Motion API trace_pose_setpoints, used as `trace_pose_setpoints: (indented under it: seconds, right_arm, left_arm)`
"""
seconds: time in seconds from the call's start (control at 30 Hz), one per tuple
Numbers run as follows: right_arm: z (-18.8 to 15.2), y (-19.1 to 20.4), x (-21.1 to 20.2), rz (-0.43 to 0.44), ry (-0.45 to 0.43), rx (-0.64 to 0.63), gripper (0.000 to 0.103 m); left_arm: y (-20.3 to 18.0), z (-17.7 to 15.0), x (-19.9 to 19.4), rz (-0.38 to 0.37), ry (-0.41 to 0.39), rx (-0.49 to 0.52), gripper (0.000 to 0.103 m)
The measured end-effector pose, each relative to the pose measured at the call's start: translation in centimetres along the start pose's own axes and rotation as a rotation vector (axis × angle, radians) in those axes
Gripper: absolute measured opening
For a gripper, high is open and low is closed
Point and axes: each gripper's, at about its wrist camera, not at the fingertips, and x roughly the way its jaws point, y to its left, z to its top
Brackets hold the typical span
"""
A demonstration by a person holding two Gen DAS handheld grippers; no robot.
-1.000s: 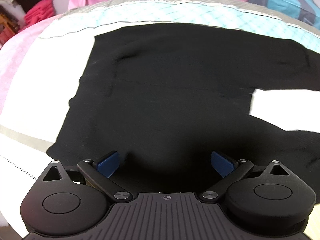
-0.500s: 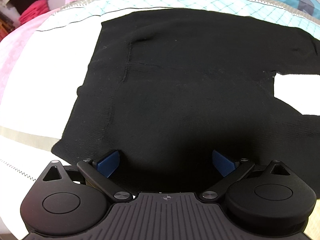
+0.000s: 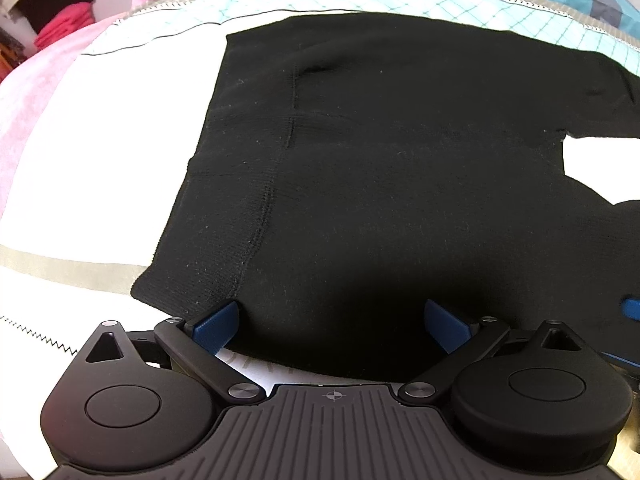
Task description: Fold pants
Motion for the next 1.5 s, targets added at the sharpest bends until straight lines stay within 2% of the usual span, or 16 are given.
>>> trace_pose_setpoints:
  seconds: [0.07, 0.1, 0.3, 0.47, 0.57, 0.6, 0.67, 0.77, 0.87, 1.0, 1.07, 1.1, 1.13, 1.23, 1.37, 1.5]
  right_arm:
    - [-0.1, 0.1, -0.5, 0.033, -0.008, -0.006, 0.010]
    - [-0.3, 0.2, -1.2, 0.059, 0.005, -0.010, 0.009]
    - [-1.1, 1.3, -2.9, 0.103, 0.037, -0.105, 0.012]
    - [1.2, 1.4, -1.0, 0.072, -0.073, -0.042, 0.046]
    - [1.1, 1.1, 1.5, 0.087, 0.024, 0.022, 0.044]
    - [0.7, 1.2, 1.1, 0.103, 0.004, 0.015, 0.045]
    - [0.1, 1.6, 0.2, 0.170, 0.029, -0.055, 0.056]
    - [0.4, 1.6, -1.1, 0.190, 0.030, -0.130, 0.055]
    - [2.4, 0.7, -1.2, 0.225, -0.041, -0.084, 0.057]
    - [5.2, 0.7, 1.8, 0.186, -0.086, -0.026, 0.058]
    - [5.4, 1.1, 3.9, 0.194, -0.038, 0.015, 0.050]
    - [5.2, 1.6, 4.8, 0.231, 0.013, 0.008, 0.050]
    - [4.6, 2.5, 5.0, 0.275, 0.045, -0.037, 0.061]
    - [4.2, 4.1, 3.0, 0.352, 0.032, -0.222, 0.064]
    - [7.6, 2.0, 2.9, 0.413, -0.074, -0.119, 0.067]
    - [11.2, 3.6, 8.9, 0.344, -0.058, -0.105, 0.044]
  left_arm:
    - [0.0, 0.4, 0.3, 0.000, 0.005, 0.004, 0.103]
    - [0.1, 0.7, 0.6, 0.001, 0.006, 0.007, 0.103]
    - [0.4, 0.8, 0.7, -0.005, 0.009, 0.022, 0.103]
    - [-0.1, 1.2, 0.8, 0.012, 0.024, 0.025, 0.103]
    - [-0.3, 1.4, 0.7, 0.020, 0.039, 0.027, 0.103]
    - [-0.2, 1.4, 0.6, 0.037, 0.043, 0.029, 0.103]
    - [0.3, 1.3, 0.6, 0.046, 0.048, 0.024, 0.103]
    - [1.4, 1.1, 0.4, 0.011, 0.050, -0.023, 0.103]
    - [2.1, 1.1, 0.1, -0.006, 0.043, -0.065, 0.103]
    - [3.3, 1.5, -0.5, -0.004, 0.033, -0.117, 0.103]
    - [3.6, 1.7, -0.8, 0.023, 0.022, -0.125, 0.103]
    - [4.0, 1.7, -1.1, 0.028, 0.015, -0.132, 0.103]
    - [4.4, 1.7, -1.4, 0.033, 0.008, -0.144, 0.103]
    - [5.6, 1.3, -2.0, 0.034, -0.013, -0.184, 0.103]
    - [7.5, 0.6, -1.8, 0.045, -0.017, -0.255, 0.103]
    - [8.7, -1.6, -0.4, 0.041, 0.017, -0.315, 0.103]
